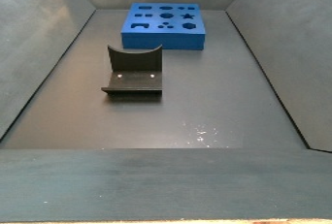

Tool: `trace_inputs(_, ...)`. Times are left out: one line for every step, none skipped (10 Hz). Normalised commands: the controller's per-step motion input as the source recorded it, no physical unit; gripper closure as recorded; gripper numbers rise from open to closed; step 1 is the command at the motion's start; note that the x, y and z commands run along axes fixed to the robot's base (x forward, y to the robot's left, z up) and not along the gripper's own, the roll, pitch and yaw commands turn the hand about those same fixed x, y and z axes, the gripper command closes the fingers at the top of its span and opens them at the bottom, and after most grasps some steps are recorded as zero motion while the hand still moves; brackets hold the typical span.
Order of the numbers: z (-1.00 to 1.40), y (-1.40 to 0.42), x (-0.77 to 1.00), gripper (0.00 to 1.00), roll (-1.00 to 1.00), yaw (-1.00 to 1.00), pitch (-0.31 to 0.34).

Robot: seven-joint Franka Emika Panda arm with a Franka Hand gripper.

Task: Pick up the double-square object. Move up. Rotate the double-square object. Place the double-square object on the fixture. Regrasp the double-square object. Move to above the board. Insert the double-square object.
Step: Insert the double-square object.

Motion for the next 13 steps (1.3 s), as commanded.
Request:
trace_inputs(-0.13, 0.0, 0.32, 1.0, 0.18, 0.0, 0.0)
trace_inputs(-0.18, 0.0, 0.27, 1.0, 0.25, 0.0, 0.06)
trace_inputs(-0.23, 0.0, 0.29, 1.0, 0.25, 0.0, 0.1)
trace_inputs(-0.27, 0.0, 0.36, 1.0, 0.26, 0.0, 0.054)
trace_inputs(-0.36, 0.0, 0.4, 1.0, 0.2, 0.0, 0.0)
trace_inputs(-0.37, -0.09, 0.41, 1.0, 0.17, 0.0, 0.006)
trace_inputs(-0.36, -0.12, 0.44, 1.0, 0.13, 0.0, 0.009)
trace_inputs(-0.38, -0.16, 0.43, 1.0, 0.13, 0.0, 0.0)
trace_inputs(-0.43, -0.16, 0.39, 1.0, 0.15, 0.0, 0.0)
trace_inputs(-0.43, -0.15, 0.36, 1.0, 0.17, 0.0, -0.069)
trace_inputs(-0.39, -0.15, 0.36, 1.0, 0.21, 0.0, -0.057)
trace_inputs(-0.4, -0.17, 0.37, 1.0, 0.21, 0.0, -0.063)
trace_inputs(-0.41, -0.17, 0.37, 1.0, 0.23, 0.0, -0.054)
